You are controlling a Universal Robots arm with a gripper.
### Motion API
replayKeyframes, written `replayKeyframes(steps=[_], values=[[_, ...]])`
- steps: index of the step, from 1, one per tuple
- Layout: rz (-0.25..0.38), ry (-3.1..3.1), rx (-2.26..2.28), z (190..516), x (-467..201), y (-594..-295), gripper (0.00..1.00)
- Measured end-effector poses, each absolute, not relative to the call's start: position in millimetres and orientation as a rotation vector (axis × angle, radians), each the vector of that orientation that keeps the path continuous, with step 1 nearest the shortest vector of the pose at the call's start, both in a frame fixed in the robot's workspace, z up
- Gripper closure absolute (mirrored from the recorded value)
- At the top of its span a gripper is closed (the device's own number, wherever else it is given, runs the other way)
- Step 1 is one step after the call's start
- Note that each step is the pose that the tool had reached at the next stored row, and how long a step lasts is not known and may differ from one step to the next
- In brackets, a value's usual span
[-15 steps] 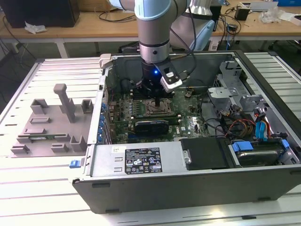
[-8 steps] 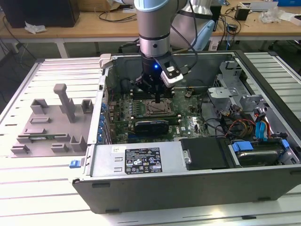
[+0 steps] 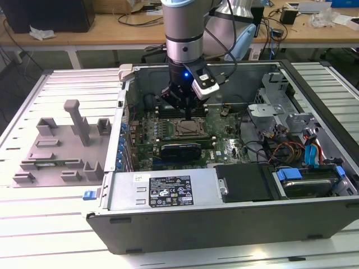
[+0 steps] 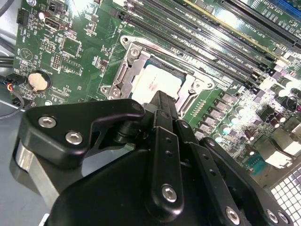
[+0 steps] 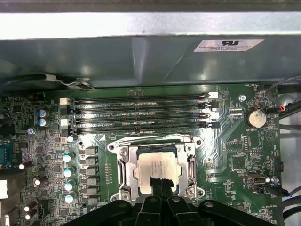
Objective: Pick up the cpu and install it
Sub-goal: 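Install the second cpu locking lever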
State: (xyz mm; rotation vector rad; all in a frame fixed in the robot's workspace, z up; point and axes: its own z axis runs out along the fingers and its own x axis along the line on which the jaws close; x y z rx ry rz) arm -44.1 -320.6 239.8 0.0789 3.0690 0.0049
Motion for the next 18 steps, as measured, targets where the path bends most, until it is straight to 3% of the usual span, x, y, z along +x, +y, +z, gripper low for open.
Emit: replayKeyframes(steps=[18], values=[[0.005, 3.069, 0.079, 240, -44, -336, 0.89]])
